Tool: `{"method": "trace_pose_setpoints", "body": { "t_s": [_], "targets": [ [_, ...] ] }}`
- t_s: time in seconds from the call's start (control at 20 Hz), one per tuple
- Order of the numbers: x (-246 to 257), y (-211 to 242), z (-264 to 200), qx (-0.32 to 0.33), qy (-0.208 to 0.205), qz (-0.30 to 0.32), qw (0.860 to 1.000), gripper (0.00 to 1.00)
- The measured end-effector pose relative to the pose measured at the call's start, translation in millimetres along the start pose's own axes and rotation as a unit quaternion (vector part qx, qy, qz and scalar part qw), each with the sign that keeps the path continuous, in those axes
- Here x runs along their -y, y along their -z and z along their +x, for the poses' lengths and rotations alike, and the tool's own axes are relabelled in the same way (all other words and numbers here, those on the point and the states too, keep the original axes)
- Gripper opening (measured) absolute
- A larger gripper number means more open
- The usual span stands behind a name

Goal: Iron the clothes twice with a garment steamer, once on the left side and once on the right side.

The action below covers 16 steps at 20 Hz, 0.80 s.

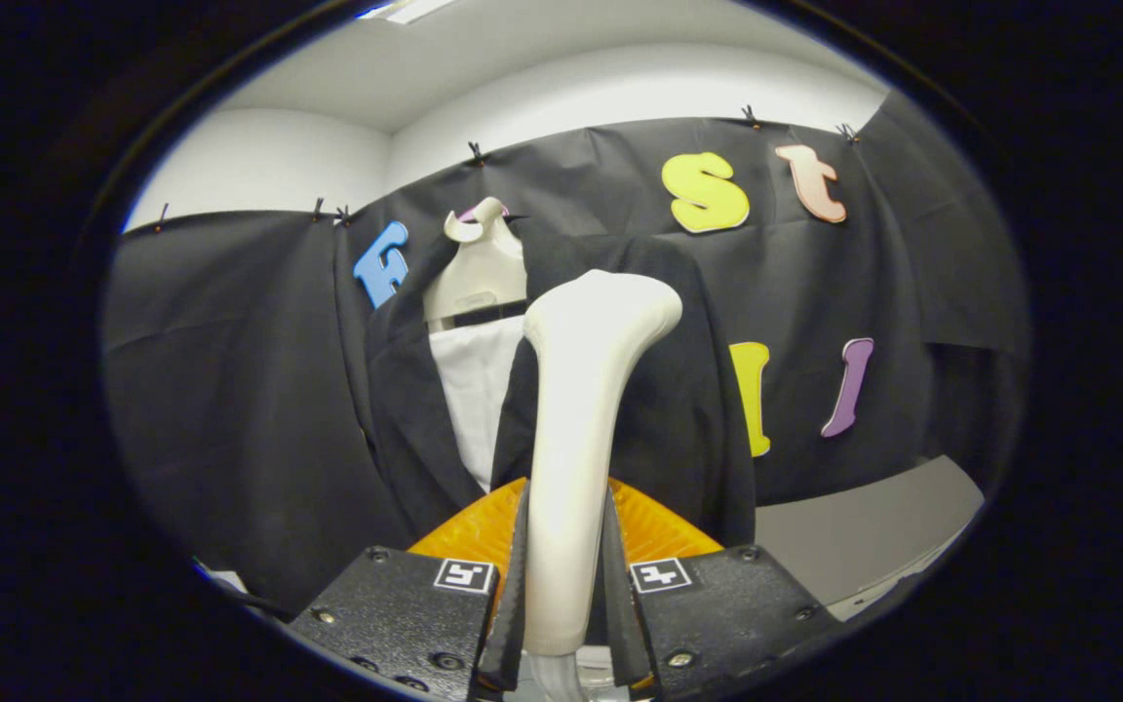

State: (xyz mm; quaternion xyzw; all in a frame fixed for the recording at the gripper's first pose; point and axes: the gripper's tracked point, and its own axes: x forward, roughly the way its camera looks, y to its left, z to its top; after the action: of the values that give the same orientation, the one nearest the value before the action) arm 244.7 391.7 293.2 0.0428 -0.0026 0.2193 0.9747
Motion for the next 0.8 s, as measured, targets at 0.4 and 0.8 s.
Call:
{"method": "trace_pose_setpoints", "body": {
  "t_s": [0.4,0.8],
  "targets": [
    [8.3,46.3,0.1,-0.039,0.008,0.005,0.999,0.38],
    [17.0,106.5,-0.9,-0.088,0.019,0.004,0.996,0.38]
  ]
}}
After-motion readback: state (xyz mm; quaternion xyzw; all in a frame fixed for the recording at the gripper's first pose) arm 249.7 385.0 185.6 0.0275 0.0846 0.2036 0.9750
